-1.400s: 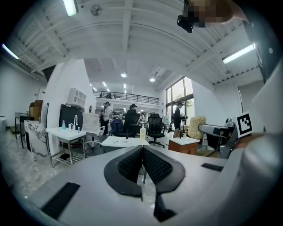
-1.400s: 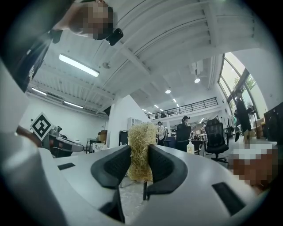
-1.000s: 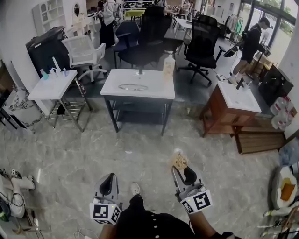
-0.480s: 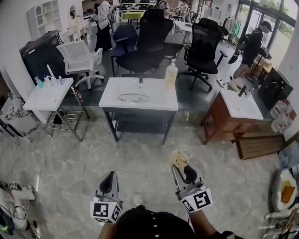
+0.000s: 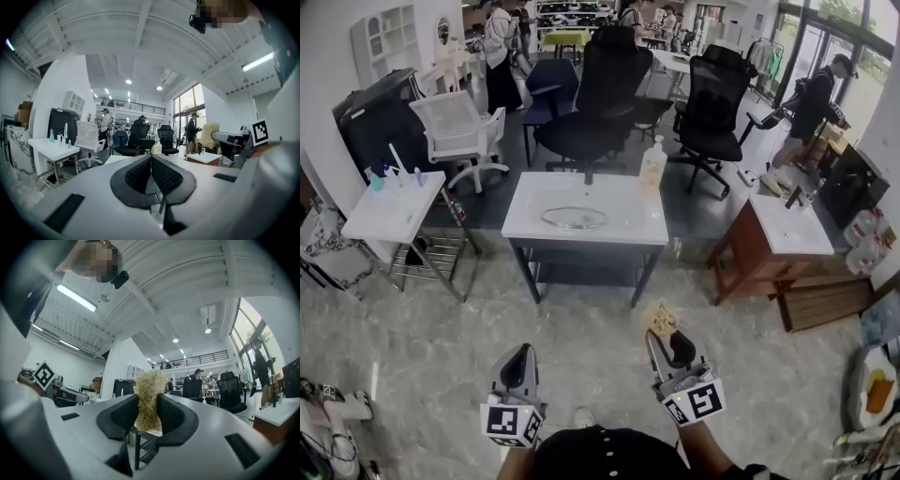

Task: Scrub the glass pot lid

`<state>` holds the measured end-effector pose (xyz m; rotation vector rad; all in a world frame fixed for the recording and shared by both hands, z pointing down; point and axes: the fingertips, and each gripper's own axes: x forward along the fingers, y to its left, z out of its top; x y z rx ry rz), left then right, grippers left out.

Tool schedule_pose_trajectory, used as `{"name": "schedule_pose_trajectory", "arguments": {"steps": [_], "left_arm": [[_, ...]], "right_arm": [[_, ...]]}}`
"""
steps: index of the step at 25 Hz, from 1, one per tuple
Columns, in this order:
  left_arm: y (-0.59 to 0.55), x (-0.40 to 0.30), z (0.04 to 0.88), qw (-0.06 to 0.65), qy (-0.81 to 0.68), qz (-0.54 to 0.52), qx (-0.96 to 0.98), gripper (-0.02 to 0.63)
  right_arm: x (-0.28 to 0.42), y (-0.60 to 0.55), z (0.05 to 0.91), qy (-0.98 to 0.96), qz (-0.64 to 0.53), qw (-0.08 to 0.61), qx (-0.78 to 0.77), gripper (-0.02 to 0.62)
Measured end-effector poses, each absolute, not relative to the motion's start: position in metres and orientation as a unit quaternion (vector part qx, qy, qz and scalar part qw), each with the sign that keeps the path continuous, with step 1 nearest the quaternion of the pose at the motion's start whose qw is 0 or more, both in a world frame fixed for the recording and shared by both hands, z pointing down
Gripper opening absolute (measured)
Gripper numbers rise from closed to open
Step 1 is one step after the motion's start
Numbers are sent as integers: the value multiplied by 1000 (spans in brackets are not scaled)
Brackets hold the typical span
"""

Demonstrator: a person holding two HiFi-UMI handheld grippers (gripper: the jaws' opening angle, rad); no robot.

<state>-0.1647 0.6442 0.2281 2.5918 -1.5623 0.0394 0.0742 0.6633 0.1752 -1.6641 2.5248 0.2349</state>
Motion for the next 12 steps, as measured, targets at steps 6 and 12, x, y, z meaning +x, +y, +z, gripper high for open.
{"name": "schedule_pose_trajectory", "arguments": {"steps": [6,12], "left_arm": [[614,-168,234,57,-502,24,862,26],[590,-171,247,73,-495,35,865,26]], "right_arm": [[72,636,184,821,72,52,-564,133],[72,615,196,817,58,40,-572,133]]}}
